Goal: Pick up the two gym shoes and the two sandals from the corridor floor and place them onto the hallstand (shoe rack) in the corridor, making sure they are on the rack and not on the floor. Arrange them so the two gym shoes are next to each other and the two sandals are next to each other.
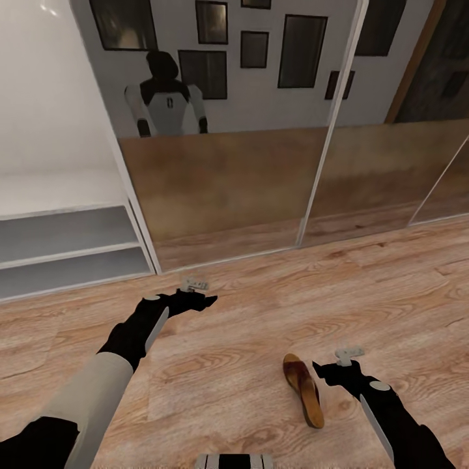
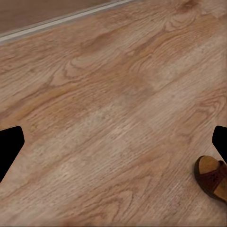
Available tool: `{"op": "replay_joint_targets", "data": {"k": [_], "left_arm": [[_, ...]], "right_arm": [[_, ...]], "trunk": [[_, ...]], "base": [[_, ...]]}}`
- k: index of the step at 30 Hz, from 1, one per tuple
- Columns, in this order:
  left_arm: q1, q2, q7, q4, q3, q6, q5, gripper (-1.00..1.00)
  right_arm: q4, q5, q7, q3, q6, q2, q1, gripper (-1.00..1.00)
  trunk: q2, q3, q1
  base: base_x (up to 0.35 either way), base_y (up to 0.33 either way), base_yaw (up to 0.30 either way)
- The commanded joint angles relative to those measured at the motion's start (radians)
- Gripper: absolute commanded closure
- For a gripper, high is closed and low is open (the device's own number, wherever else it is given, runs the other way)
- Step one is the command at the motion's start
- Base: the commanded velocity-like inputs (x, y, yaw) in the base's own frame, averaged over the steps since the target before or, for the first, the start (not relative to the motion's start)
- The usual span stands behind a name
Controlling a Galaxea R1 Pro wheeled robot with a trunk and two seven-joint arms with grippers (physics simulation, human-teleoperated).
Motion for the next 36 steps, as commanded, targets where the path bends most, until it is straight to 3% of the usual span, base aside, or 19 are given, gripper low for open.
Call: {"op": "replay_joint_targets", "data": {"k": [1, 7, 15, 36], "left_arm": [[0.0, -0.001, -0.001, -0.002, 0.0, 0.008, 0.003, -1.0], [0.0, -0.002, -0.001, -0.002, -0.001, 0.009, 0.003, -1.0], [0.0, -0.002, -0.001, -0.002, -0.002, 0.01, 0.003, -1.0], [0.0, -0.002, 0.0, -0.002, -0.001, 0.009, 0.003, -1.0]], "right_arm": [[-0.001, 0.001, 0.005, -0.002, 0.006, 0.0, 0.0, -1.0], [-0.001, 0.001, 0.004, -0.001, 0.006, 0.001, 0.0, -1.0], [-0.004, -0.002, 0.004, -0.001, 0.005, 0.002, 0.0, -1.0], [-0.01, -0.035, 0.004, -0.002, 0.005, 0.002, 0.0, -1.0]], "trunk": [[-0.001, -0.005, 0.0], [-0.001, -0.013, 0.001], [-0.003, -0.044, 0.005], [-0.008, -0.155, 0.014]], "base": [[0.0, 0.0, -0.002], [0.0, 0.0, 0.0], [0.0, 0.0, 0.0], [0.0, 0.0, 0.0]]}}
